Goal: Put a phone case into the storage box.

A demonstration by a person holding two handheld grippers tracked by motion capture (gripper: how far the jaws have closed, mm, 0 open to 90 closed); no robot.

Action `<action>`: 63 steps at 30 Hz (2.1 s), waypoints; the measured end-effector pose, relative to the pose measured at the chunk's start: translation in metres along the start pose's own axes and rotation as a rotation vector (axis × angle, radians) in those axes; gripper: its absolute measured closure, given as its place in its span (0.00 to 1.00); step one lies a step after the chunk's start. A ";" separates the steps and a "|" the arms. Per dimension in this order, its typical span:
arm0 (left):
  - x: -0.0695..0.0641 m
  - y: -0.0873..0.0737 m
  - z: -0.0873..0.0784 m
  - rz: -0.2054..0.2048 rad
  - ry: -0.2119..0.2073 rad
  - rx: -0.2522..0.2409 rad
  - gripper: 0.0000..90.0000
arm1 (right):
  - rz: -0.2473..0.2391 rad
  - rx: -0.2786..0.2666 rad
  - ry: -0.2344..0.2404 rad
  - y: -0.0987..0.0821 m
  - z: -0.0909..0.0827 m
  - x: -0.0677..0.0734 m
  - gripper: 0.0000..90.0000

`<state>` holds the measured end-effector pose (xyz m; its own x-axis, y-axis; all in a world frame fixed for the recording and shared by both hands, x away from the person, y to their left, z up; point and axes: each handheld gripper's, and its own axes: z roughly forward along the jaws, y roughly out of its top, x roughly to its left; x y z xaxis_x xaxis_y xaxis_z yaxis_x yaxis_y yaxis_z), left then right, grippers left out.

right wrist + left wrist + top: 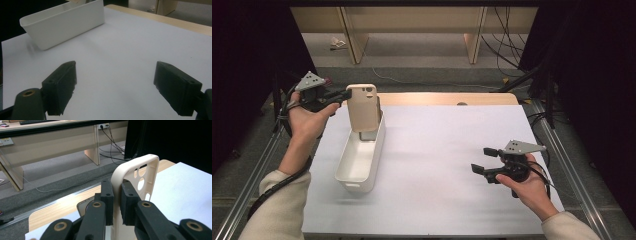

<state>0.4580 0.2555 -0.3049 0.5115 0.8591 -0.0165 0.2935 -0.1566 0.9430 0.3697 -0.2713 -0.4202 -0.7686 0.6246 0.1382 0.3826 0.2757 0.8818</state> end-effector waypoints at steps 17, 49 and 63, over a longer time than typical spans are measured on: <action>0.006 -0.006 0.008 -0.009 0.011 0.010 0.91 | 0.001 -0.001 0.000 0.000 0.000 0.000 0.21; 0.014 -0.018 0.018 -0.021 0.006 0.039 0.91 | 0.000 0.003 0.000 -0.001 0.001 -0.001 0.21; 0.016 -0.035 0.031 -0.021 0.004 0.089 0.91 | 0.000 0.004 0.000 -0.001 0.001 0.000 0.21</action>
<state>0.4807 0.2600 -0.3485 0.5011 0.8647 -0.0344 0.3752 -0.1812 0.9091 0.3701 -0.2713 -0.4211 -0.7688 0.6245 0.1379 0.3843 0.2788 0.8801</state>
